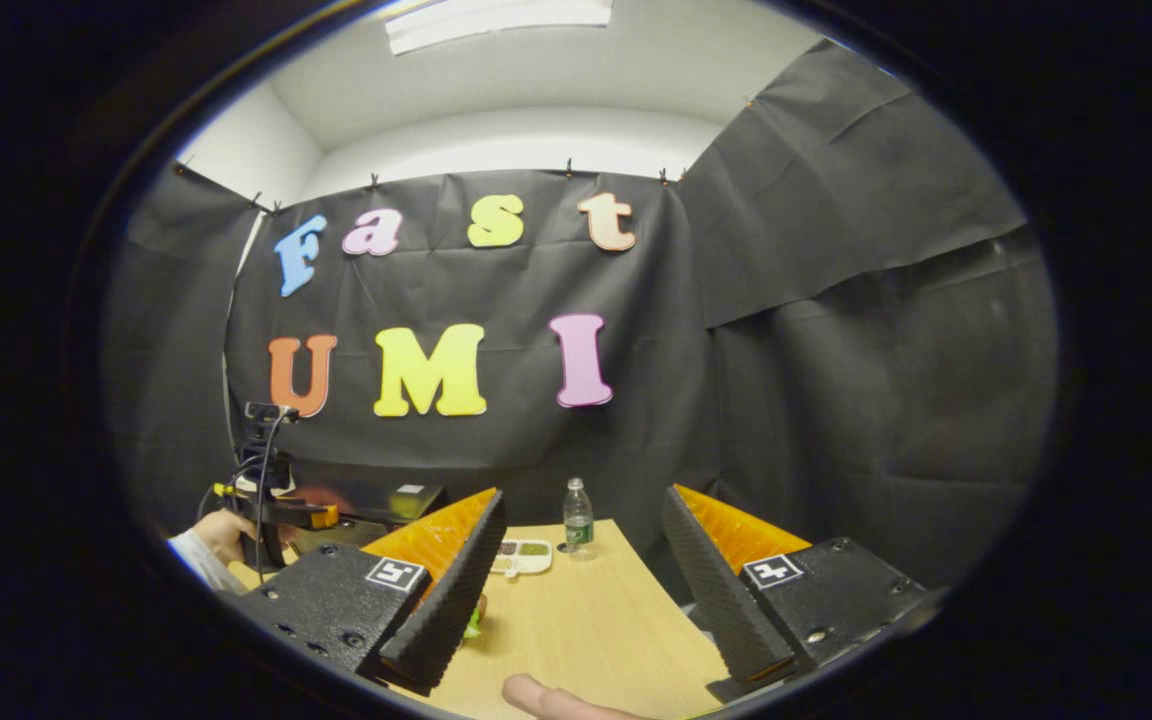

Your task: Open the electric oven with the left hand, put the food in, and close the electric oven.

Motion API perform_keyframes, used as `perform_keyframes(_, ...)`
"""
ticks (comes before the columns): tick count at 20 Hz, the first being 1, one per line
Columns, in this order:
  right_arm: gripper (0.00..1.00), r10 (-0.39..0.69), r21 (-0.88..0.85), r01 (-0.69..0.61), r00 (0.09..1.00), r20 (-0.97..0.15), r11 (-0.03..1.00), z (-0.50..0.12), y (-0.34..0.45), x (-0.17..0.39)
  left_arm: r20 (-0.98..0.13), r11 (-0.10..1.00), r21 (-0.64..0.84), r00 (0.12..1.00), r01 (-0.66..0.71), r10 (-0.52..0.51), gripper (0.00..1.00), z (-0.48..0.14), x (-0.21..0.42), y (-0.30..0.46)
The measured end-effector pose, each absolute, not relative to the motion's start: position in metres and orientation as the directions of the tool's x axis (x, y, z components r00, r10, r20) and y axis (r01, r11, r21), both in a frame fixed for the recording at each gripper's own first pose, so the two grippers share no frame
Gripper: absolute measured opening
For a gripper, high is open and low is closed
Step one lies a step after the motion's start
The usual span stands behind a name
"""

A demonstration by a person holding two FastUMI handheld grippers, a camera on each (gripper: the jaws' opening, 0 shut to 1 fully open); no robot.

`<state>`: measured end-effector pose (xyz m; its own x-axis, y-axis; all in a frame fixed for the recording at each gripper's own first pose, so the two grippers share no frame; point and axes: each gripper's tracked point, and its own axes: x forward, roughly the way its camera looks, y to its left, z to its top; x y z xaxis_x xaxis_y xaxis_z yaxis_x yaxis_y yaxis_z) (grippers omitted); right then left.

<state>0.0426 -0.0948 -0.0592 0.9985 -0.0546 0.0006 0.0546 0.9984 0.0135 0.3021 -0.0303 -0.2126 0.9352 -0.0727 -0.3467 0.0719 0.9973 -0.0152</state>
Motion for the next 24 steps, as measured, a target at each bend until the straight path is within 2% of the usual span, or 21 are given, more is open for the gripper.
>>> perform_keyframes(8, 1.0, -0.066, 0.035, 0.067, 0.998, -0.006, 0.997, -0.062, -0.096, 0.03, -0.338, 0.996, -0.035, 0.937, 0.086, -0.092, 0.96, -0.24, 0.224, -0.028)
perform_keyframes(9, 0.96, -0.07, 0.036, 0.071, 0.998, -0.005, 0.997, -0.062, -0.097, 0.027, -0.343, 0.996, -0.044, 0.935, 0.083, -0.093, 0.96, -0.247, 0.214, -0.028)
perform_keyframes(10, 1.0, -0.074, 0.037, 0.075, 0.997, -0.003, 0.997, -0.062, -0.098, 0.025, -0.341, 0.995, -0.045, 0.935, 0.085, -0.095, 0.95, -0.254, 0.208, -0.029)
perform_keyframes(11, 1.0, -0.077, 0.039, 0.077, 0.997, -0.003, 0.996, -0.062, -0.098, 0.023, -0.344, 0.995, -0.045, 0.934, 0.084, -0.094, 0.95, -0.261, 0.2, -0.029)
perform_keyframes(12, 0.95, -0.079, 0.041, 0.08, 0.997, -0.008, 0.996, -0.064, -0.098, 0.02, -0.35, 0.996, -0.036, 0.932, 0.082, -0.089, 0.95, -0.27, 0.195, -0.028)
perform_keyframes(14, 0.96, -0.083, 0.044, 0.083, 0.996, -0.013, 0.996, -0.065, -0.098, 0.018, -0.388, 0.997, -0.029, 0.918, 0.071, -0.076, 0.95, -0.296, 0.186, -0.024)
perform_keyframes(15, 1.0, -0.089, 0.042, 0.089, 0.996, -0.017, 0.995, -0.065, -0.099, 0.017, -0.405, 0.997, -0.031, 0.912, 0.064, -0.071, 0.95, -0.307, 0.185, -0.02)
perform_keyframes(16, 0.96, -0.092, 0.038, 0.092, 0.996, -0.019, 0.995, -0.066, -0.1, 0.016, -0.422, 0.997, -0.043, 0.904, 0.056, -0.069, 0.95, -0.317, 0.183, -0.019)
perform_keyframes(17, 1.0, -0.095, 0.035, 0.096, 0.995, -0.018, 0.995, -0.065, -0.1, 0.015, -0.437, 0.997, -0.056, 0.897, 0.053, -0.072, 0.95, -0.325, 0.181, -0.019)
perform_keyframes(18, 0.95, -0.098, 0.032, 0.099, 0.995, -0.017, 0.995, -0.064, -0.1, 0.015, -0.447, 0.997, -0.065, 0.891, 0.051, -0.074, 0.95, -0.332, 0.181, -0.019)
perform_keyframes(20, 1.0, -0.099, 0.03, 0.1, 0.995, -0.016, 0.995, -0.063, -0.099, 0.014, -0.469, 0.996, -0.076, 0.88, 0.044, -0.075, 0.95, -0.344, 0.18, -0.02)
perform_keyframes(21, 0.96, -0.1, 0.031, 0.101, 0.995, -0.018, 0.994, -0.063, -0.098, 0.014, -0.477, 0.996, -0.074, 0.876, 0.041, -0.072, 0.95, -0.351, 0.179, -0.021)
perform_keyframes(24, 0.96, -0.097, 0.029, 0.098, 0.995, -0.025, 0.995, -0.065, -0.094, 0.018, -0.457, 0.997, -0.05, 0.887, 0.053, -0.07, 0.95, -0.349, 0.18, -0.02)
